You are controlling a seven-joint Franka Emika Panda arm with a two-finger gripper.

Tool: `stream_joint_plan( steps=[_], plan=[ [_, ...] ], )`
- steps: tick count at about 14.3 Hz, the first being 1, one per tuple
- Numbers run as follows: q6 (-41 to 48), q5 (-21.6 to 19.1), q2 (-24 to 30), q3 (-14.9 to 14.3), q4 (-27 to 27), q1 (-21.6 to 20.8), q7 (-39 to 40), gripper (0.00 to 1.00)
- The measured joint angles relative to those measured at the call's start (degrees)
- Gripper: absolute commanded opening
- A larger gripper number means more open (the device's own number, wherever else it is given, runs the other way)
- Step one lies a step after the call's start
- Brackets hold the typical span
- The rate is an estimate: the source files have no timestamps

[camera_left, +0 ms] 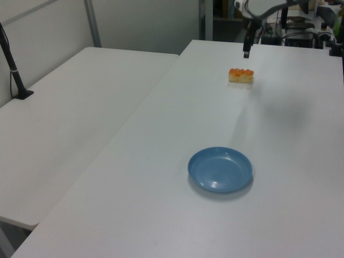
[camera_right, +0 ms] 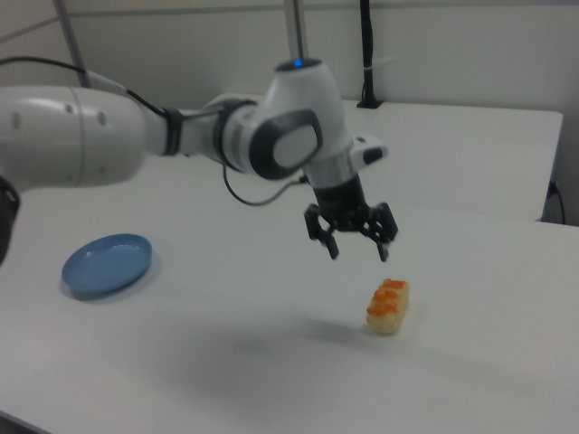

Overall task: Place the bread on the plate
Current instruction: 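Move the open gripper over the orange-glazed bread roll and lower, then close the gripper on the bread roll and lift it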

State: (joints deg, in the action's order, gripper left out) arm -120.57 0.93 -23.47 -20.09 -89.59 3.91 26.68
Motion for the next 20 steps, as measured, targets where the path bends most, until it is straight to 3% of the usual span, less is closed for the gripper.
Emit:
stream_joint_plan(
  steps=[7, 10, 12, 13, 14, 20],
  plan=[
    [-10.82, -0.04, -8.02, 0.01, 0.2, 1.43, -3.22, 0.98],
    [-12.6, -0.04, -10.3, 0.05, 0.16, 2.03, -3.43, 0.76],
    [-13.42, -0.04, -11.16, 0.13, 0.07, 2.08, -3.45, 0.36],
    [-13.55, -0.04, -11.49, 0.17, 0.07, 2.08, -3.49, 0.22],
    [-13.57, -0.04, -11.68, 0.21, 0.08, 2.08, -3.56, 0.14],
    [-11.1, -0.07, -9.77, 0.98, 0.83, 2.02, -8.22, 0.13]
  ],
)
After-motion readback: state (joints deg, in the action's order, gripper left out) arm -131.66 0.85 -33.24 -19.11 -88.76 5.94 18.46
